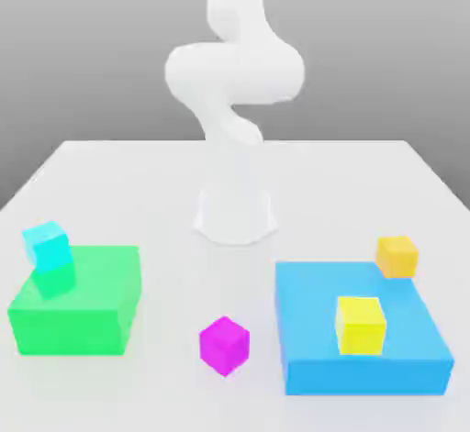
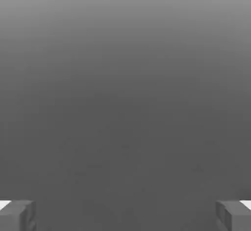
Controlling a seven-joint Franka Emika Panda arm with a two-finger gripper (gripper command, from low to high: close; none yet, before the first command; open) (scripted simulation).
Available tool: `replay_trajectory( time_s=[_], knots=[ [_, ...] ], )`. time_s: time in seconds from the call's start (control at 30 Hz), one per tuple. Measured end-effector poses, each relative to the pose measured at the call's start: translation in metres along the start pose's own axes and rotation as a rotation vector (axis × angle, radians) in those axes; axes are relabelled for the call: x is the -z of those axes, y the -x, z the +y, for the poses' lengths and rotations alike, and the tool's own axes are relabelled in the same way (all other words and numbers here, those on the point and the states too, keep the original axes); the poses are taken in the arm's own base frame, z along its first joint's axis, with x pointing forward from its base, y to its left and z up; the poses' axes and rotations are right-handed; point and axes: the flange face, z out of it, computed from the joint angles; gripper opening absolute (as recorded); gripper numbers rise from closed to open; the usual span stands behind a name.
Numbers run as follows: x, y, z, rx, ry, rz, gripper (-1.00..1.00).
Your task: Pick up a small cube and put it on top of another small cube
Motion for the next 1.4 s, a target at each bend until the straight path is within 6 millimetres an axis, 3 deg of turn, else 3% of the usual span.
replay_trajectory(
  time_s=[0.13,0.27,0.43,0.53,0.63,0.7,1.17,1.2,1.4],
  knots=[
    [-0.104,0.016,0.029,0.117,0.033,-0.165,0.00],
    [-0.192,0.053,0.063,0.239,0.076,-0.309,0.00],
    [-0.282,0.121,0.121,0.415,0.153,-0.477,0.00],
    [-0.318,0.164,0.164,0.534,0.213,-0.566,0.00],
    [-0.337,0.198,0.209,0.649,0.277,-0.637,0.00],
    [-0.344,0.209,0.226,0.693,0.303,-0.658,0.00],
    [-0.389,0.240,0.258,0.717,0.310,-0.666,0.00],
    [-0.392,0.244,0.260,0.715,0.309,-0.669,-1.00],
    [-0.394,0.246,0.262,0.713,0.308,-0.673,-1.00]
  ],
)
